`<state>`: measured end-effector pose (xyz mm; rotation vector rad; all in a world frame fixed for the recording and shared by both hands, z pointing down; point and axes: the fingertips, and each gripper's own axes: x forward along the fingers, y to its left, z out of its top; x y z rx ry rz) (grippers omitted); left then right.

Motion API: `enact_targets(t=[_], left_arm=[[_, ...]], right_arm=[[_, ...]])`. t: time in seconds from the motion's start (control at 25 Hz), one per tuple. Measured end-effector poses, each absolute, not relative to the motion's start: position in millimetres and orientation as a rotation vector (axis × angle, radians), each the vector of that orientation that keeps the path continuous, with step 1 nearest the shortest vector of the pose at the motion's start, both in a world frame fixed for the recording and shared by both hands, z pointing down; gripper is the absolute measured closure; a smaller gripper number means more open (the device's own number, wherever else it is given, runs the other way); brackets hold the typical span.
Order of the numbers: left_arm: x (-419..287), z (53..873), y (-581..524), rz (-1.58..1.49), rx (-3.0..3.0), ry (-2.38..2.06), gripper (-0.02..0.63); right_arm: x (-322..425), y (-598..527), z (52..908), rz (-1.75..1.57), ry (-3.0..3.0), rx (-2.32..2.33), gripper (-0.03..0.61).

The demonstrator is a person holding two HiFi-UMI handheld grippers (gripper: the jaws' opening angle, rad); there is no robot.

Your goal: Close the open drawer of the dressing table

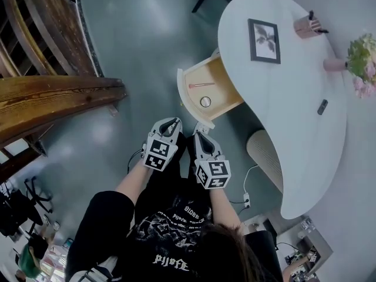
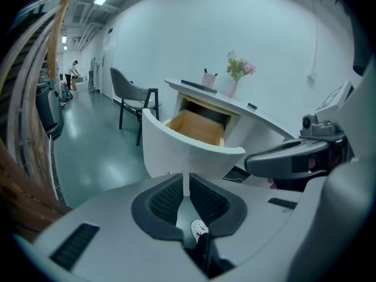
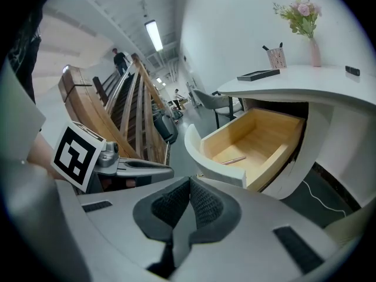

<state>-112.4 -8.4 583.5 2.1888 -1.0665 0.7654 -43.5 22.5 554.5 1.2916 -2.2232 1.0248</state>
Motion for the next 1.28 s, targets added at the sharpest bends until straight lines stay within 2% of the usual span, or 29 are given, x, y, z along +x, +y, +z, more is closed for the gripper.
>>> enact_targets(t=[0.2,0.32,0.6,1.28], left_arm=[[-115,605,-13,0.778,2.178,-1.055,0.574],[-113,618,-17,0.782,2.179,-1.018,0.494],[-110,645,-28,0.815,2.197,-0.961,0.423],[-97,693,-54,0.944,2.235,-0.88,0.411]], right_arm=[[-46,19,569,1.049,-2.211,1.317,0.552],[-46,19,578,1.061,-2.196,1.332,0.552],[-50,28,596,1.094,-2.169,1.328,0.552],[-33,40,616,1.207,-2.127,1.372,0.552]])
